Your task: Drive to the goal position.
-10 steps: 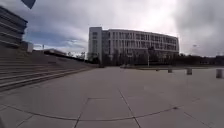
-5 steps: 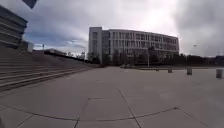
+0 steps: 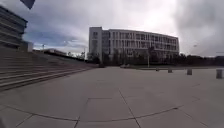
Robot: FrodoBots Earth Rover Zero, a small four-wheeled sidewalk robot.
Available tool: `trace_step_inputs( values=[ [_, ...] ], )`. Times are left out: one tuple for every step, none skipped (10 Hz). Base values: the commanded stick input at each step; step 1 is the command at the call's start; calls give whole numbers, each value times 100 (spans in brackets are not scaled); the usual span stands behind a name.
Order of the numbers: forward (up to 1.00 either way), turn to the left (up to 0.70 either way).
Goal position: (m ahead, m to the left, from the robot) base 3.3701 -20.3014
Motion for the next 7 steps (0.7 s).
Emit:
trace_step_inputs(
  values=[
    [6, 0],
    [5, 0],
    [6, 0],
    [6, 0],
    [5, 0],
    [5, 0],
    [6, 0]
  ],
)
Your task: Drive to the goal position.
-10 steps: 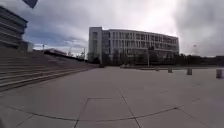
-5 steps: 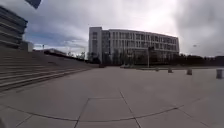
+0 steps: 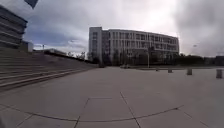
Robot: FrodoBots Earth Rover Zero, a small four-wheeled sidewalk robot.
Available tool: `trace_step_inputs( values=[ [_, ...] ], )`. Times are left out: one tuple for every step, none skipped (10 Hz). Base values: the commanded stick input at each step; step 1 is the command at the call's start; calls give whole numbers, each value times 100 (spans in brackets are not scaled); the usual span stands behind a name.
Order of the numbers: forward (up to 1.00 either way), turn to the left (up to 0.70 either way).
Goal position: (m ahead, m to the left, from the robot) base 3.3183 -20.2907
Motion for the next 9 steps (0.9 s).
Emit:
trace_step_inputs(
  values=[
    [5, 0],
    [5, 0],
    [6, 0],
    [5, 0],
    [5, 0],
    [6, 0],
    [6, 0],
    [6, 0],
    [6, 0]
  ],
)
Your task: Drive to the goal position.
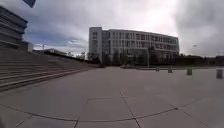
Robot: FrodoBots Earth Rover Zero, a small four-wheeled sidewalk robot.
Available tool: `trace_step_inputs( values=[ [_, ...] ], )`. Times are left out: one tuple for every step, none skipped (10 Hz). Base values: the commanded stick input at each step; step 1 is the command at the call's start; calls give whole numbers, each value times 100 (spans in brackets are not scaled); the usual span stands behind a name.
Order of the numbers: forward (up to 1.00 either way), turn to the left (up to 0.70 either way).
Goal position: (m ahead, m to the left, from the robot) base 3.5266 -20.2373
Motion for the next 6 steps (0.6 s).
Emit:
trace_step_inputs(
  values=[
    [5, 0],
    [5, 0],
    [5, 0],
    [5, 0],
    [5, 0],
    [6, 0]
  ],
)
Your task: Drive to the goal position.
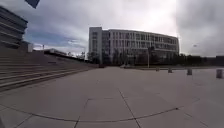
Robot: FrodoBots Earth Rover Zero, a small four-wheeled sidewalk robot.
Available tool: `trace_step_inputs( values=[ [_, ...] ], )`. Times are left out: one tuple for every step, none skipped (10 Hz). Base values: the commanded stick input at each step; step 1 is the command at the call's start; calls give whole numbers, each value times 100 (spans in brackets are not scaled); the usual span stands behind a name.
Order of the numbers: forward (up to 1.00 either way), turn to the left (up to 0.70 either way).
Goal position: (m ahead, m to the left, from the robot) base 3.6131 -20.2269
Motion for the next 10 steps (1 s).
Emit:
trace_step_inputs(
  values=[
    [6, 0],
    [6, 0],
    [5, 0],
    [6, 0],
    [6, 0],
    [6, 0],
    [6, 0],
    [6, 0],
    [6, 0],
    [6, 0]
  ],
)
